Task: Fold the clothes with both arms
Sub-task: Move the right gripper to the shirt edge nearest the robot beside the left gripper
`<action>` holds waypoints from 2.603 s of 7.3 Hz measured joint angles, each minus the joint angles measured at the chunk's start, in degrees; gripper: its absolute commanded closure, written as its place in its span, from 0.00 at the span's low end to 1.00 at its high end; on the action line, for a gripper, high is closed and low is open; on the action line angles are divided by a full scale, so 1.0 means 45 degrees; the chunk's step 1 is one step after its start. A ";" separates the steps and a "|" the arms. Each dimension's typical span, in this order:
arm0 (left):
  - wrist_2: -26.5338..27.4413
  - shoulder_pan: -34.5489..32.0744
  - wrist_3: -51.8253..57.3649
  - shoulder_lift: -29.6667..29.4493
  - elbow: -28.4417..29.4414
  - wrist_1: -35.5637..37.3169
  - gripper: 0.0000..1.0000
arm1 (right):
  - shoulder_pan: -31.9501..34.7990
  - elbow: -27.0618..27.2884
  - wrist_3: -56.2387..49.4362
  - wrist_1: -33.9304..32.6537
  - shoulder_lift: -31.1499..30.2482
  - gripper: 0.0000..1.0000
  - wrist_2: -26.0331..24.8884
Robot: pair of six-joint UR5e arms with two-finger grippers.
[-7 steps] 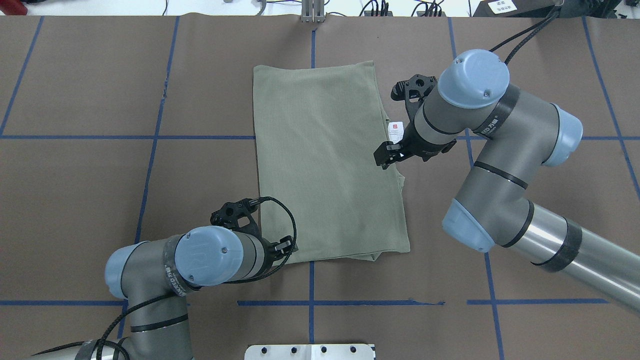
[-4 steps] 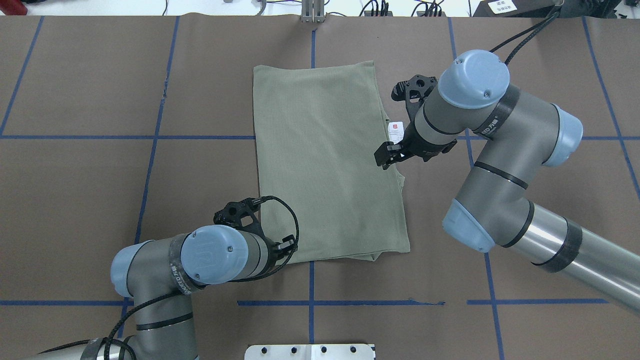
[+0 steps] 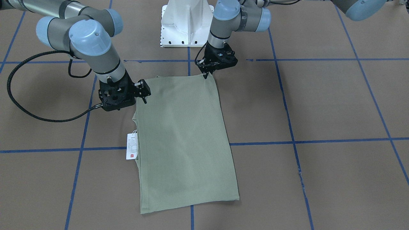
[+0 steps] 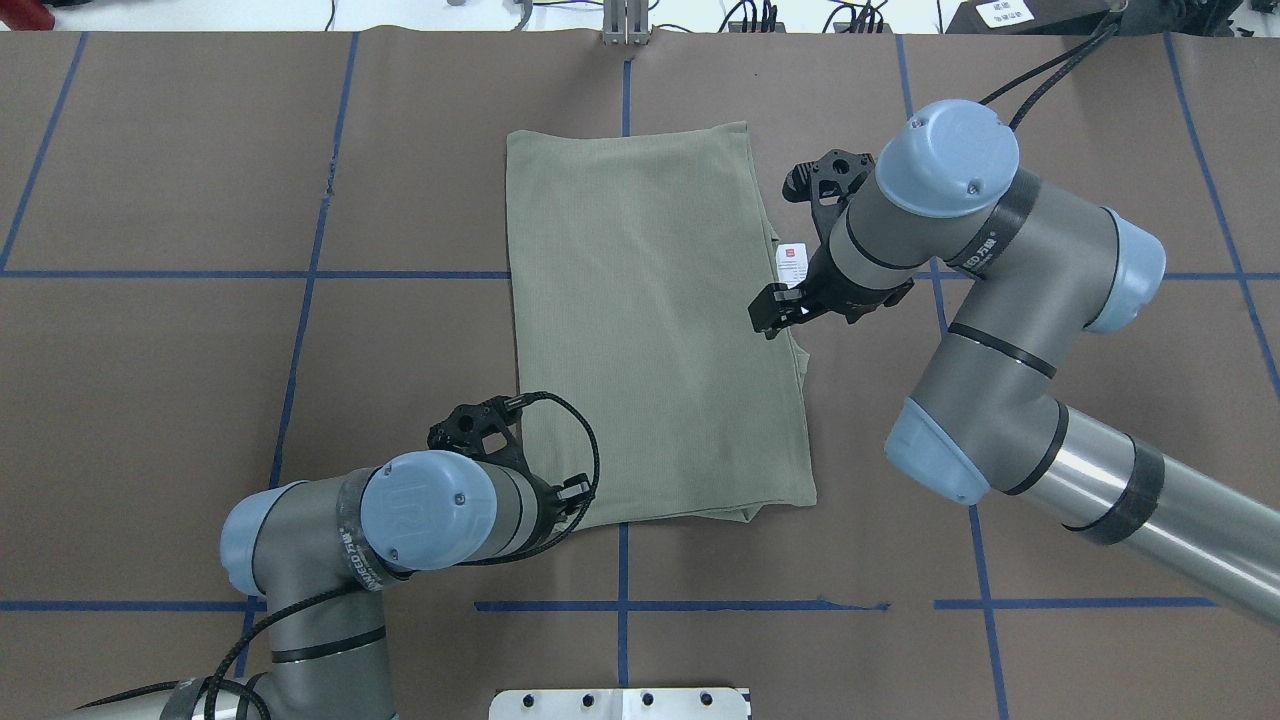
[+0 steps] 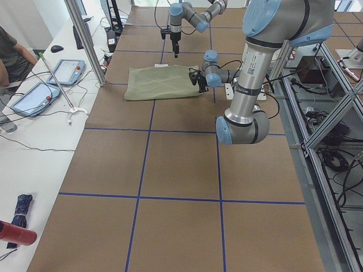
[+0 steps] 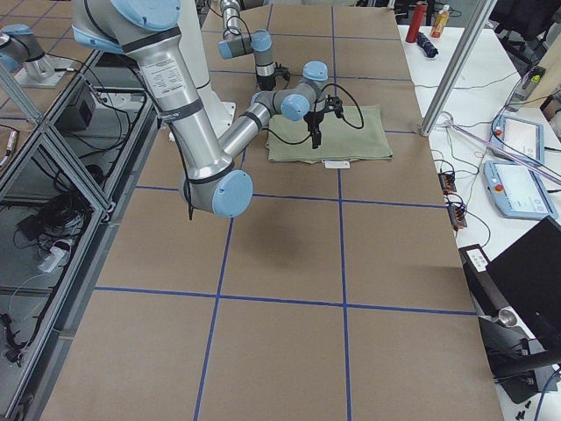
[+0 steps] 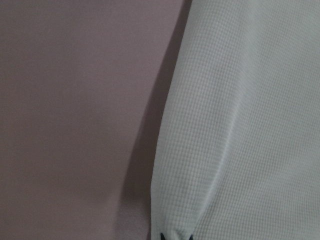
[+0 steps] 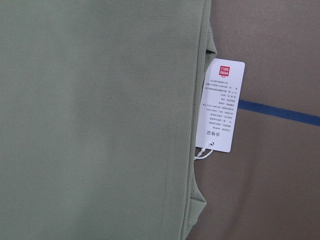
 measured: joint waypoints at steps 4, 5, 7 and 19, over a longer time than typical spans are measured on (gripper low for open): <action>-0.0091 0.0063 0.0132 0.0011 -0.1032 0.0626 1.00 | -0.1198 0.0973 0.3649 0.0032 -0.0370 0.00 -0.0149; -0.0124 0.0068 0.0139 0.0005 -0.1079 0.0660 1.00 | -0.1673 0.1298 0.4994 0.0026 -0.0603 0.00 -0.0305; -0.0196 0.0078 0.0142 -0.0007 -0.1087 0.0675 1.00 | -0.2673 0.1711 0.7381 0.0024 -0.1180 0.00 -0.1097; -0.0247 0.0091 0.0143 -0.0109 -0.1031 0.0638 1.00 | -0.4489 0.1191 1.0560 0.1361 -0.2129 0.00 -0.3054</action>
